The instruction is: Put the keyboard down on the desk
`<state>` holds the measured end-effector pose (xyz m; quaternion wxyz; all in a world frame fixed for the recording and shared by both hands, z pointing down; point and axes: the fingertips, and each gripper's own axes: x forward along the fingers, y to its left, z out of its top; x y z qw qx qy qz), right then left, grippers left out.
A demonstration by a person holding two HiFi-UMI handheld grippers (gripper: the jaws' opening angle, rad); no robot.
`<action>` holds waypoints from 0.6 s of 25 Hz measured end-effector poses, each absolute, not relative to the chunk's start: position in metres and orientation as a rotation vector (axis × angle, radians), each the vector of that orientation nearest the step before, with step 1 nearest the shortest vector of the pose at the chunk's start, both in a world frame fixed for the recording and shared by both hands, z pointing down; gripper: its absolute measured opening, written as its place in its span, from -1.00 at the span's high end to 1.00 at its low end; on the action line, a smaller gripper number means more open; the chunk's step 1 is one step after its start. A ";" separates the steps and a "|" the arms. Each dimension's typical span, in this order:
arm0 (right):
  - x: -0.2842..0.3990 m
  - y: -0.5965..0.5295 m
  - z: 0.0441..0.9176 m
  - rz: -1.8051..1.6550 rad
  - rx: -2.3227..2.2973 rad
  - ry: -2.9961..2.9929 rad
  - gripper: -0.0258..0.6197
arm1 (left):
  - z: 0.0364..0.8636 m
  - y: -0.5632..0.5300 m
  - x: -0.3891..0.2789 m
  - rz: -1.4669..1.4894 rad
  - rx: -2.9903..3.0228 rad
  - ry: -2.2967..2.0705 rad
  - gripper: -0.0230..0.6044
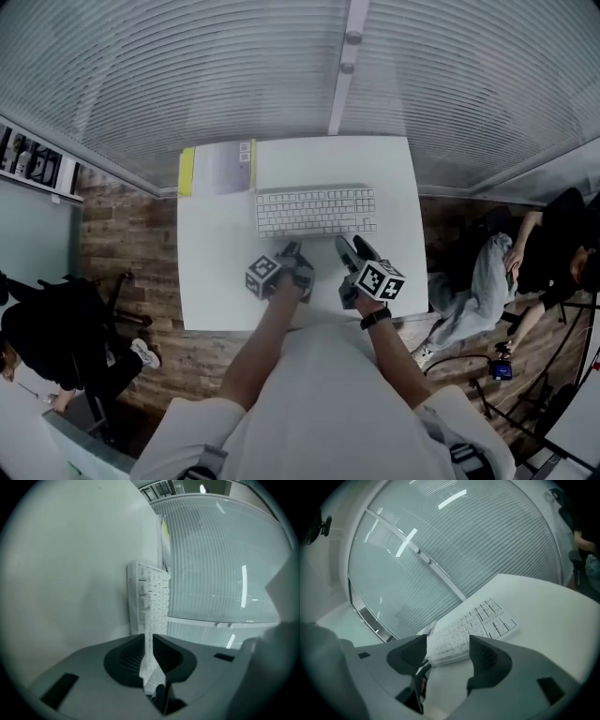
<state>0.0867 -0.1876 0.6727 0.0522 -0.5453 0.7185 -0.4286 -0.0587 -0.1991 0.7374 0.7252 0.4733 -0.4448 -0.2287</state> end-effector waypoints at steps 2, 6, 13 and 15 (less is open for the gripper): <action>0.084 -0.189 0.661 -1.247 -1.659 2.232 0.03 | 0.715 -0.200 -0.061 -0.503 1.124 -0.969 0.74; 0.080 -0.200 0.623 -1.160 -1.563 2.250 0.07 | 0.658 -0.219 -0.073 -0.426 1.448 -1.012 0.74; 0.074 -0.224 0.563 -0.918 -1.516 2.328 0.31 | 0.596 -0.243 -0.087 -0.183 1.903 -1.135 0.82; 0.073 -0.228 0.553 -0.873 -1.517 2.339 0.37 | 0.584 -0.244 -0.089 -0.103 2.003 -1.190 0.82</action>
